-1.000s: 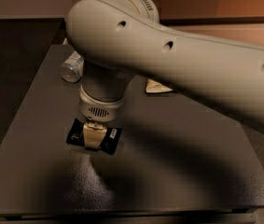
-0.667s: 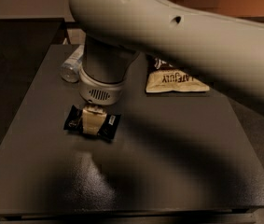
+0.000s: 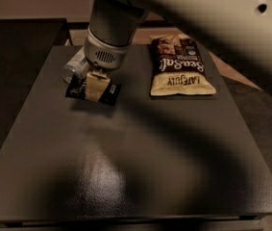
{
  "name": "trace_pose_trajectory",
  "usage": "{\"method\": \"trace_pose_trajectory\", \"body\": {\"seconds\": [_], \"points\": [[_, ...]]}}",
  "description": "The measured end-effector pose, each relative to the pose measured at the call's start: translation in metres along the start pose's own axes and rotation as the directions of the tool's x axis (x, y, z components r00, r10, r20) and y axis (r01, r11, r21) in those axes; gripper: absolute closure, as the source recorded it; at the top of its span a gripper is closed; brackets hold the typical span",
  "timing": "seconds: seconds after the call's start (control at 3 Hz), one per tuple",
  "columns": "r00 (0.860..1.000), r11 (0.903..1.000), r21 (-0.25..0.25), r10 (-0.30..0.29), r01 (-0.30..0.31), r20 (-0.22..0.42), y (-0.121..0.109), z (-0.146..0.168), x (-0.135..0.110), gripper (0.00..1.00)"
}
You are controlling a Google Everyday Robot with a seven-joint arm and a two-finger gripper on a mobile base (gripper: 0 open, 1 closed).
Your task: Move rxbar chocolate near blue plastic bottle
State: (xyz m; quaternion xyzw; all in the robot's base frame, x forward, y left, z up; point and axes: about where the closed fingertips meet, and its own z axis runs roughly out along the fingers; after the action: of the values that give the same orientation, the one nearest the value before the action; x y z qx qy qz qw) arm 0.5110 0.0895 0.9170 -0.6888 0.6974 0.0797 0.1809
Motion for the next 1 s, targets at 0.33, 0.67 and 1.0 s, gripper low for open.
{"method": "trace_pose_trajectory", "body": {"seconds": [0.33,0.67,1.0], "points": [[1.0,0.9993,0.034,0.016,-0.017,0.026,-0.046,-0.001,0.001,1.0],[0.999,0.9977,0.055,0.037,-0.039,0.039,-0.079,0.007,0.012,1.0],[0.997,0.9959,0.071,0.051,-0.055,0.056,-0.109,0.02,0.022,1.0]]}}
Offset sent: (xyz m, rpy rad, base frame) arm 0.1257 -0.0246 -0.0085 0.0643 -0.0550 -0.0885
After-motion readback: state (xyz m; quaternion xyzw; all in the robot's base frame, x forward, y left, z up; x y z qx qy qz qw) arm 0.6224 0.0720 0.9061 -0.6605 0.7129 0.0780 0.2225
